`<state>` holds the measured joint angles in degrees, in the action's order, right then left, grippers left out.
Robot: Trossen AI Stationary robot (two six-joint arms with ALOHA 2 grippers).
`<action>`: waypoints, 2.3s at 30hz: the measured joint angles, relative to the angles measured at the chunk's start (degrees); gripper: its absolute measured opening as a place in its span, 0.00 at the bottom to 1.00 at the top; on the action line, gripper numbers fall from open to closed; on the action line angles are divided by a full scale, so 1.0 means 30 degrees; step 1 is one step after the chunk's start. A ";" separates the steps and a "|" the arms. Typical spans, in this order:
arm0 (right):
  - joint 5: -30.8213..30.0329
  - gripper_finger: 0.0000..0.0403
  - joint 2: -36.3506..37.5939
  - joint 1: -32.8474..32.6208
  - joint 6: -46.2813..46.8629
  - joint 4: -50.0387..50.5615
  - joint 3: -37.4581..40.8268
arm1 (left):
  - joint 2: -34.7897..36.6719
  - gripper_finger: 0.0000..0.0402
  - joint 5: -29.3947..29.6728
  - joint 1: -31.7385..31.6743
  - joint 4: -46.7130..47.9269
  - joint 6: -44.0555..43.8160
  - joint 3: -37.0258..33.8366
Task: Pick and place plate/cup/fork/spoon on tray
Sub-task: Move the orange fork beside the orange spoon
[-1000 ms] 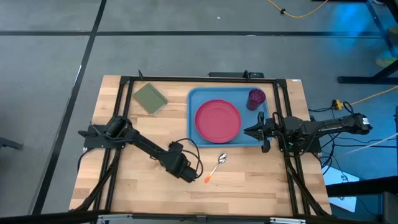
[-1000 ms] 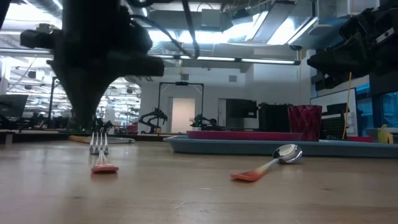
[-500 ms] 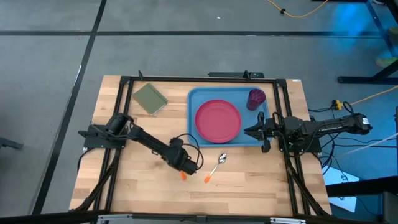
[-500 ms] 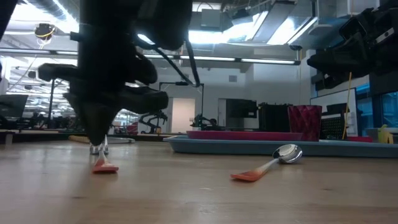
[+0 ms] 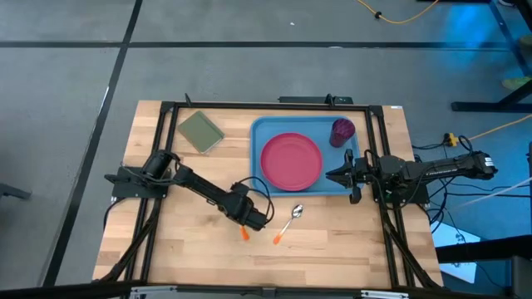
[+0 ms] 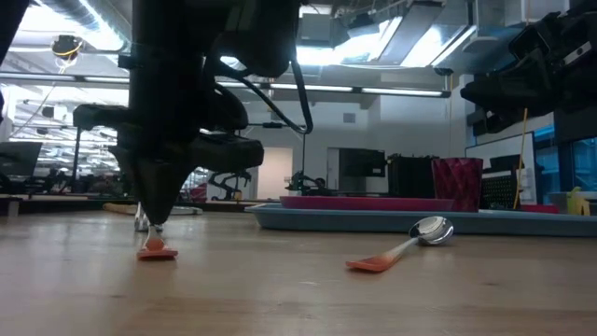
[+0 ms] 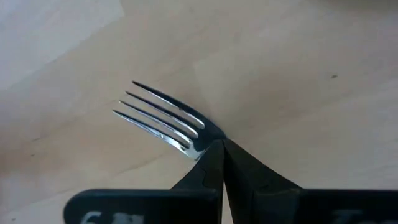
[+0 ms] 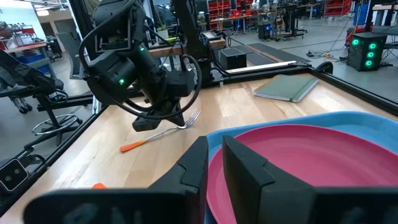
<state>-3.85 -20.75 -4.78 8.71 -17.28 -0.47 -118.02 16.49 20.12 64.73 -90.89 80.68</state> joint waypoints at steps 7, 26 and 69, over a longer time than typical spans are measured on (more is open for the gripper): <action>-0.0002 0.13 0.0000 -0.0003 0.0000 -0.0007 0.0000 | -0.0007 0.00 -0.0059 0.0103 0.0038 -0.0132 0.0000; 0.0001 0.13 0.0000 -0.0003 0.0000 -0.0002 0.0000 | -0.0430 0.00 0.0111 0.0081 -0.2045 0.0029 0.0131; -0.0002 0.13 0.0000 -0.0006 0.0000 -0.0004 0.0000 | -0.2630 0.00 -0.0602 -0.1369 -1.8388 0.8029 0.0984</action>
<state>-3.86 -20.75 -4.80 8.71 -17.29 -0.47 -125.91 14.68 16.01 9.56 -66.81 83.64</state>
